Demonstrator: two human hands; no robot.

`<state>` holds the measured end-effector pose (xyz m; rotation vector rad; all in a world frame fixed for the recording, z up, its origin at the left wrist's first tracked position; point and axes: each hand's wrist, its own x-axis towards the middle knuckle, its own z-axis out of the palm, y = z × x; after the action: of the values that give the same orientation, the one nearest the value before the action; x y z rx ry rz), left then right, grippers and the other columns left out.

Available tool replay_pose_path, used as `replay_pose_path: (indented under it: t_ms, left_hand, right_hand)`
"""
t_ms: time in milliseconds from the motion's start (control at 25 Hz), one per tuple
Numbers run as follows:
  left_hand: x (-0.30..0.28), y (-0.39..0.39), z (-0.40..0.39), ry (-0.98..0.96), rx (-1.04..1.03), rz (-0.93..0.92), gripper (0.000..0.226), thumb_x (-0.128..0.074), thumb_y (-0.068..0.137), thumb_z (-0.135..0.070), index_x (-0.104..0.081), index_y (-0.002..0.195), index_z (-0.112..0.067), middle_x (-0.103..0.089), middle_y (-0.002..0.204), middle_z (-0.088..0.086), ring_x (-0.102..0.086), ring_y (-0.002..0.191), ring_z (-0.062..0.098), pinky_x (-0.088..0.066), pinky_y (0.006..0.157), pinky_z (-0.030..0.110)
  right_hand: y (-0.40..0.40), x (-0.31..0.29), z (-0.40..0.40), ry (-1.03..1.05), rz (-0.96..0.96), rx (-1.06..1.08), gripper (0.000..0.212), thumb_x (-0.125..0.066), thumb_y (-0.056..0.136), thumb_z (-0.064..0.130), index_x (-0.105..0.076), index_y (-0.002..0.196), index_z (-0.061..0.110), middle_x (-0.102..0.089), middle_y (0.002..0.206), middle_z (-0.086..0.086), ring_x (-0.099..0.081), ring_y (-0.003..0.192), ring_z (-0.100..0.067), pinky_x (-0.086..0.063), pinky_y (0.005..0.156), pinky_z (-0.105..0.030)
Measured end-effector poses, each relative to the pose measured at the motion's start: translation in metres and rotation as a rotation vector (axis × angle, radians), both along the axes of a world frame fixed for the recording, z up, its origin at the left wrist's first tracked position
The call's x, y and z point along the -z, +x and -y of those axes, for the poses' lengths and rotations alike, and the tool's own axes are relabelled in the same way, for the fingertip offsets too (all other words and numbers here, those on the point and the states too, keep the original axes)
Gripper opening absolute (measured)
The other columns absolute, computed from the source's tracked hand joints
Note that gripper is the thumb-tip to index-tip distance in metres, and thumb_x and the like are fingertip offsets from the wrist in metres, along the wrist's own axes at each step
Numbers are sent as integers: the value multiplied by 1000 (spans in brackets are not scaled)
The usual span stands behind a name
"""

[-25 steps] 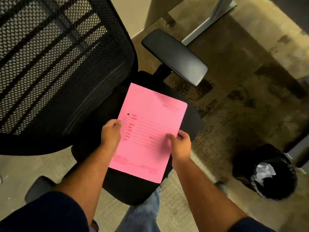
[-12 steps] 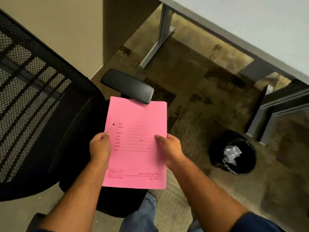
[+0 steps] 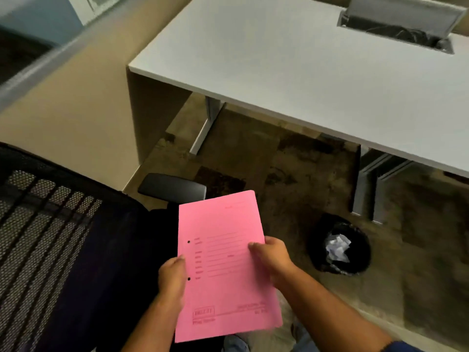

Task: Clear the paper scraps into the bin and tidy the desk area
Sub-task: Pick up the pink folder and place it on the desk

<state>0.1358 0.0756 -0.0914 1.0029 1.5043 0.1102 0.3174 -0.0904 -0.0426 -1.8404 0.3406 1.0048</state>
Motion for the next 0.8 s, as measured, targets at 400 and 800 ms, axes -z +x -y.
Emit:
replay_pose_path:
  t_ms: [400, 800]
  left_hand:
    - [-83, 122, 26, 52, 120, 214, 24, -60, 104, -21, -76, 91, -8, -78, 89, 23, -75, 73, 35, -61, 68, 44]
    - [-172, 305, 41, 204, 58, 326, 21, -64, 105, -28, -74, 101, -11, -79, 89, 21, -74, 76, 35, -61, 73, 48]
  right_hand:
    - [103, -60, 67, 122, 94, 67, 12, -70, 83, 3, -74, 94, -1, -78, 83, -17, -69, 71, -25, -57, 65, -38]
    - [277, -128, 114, 330, 178, -120, 19, -67, 98, 8, -72, 115, 15, -82, 108, -5, -80, 99, -26, -63, 90, -48]
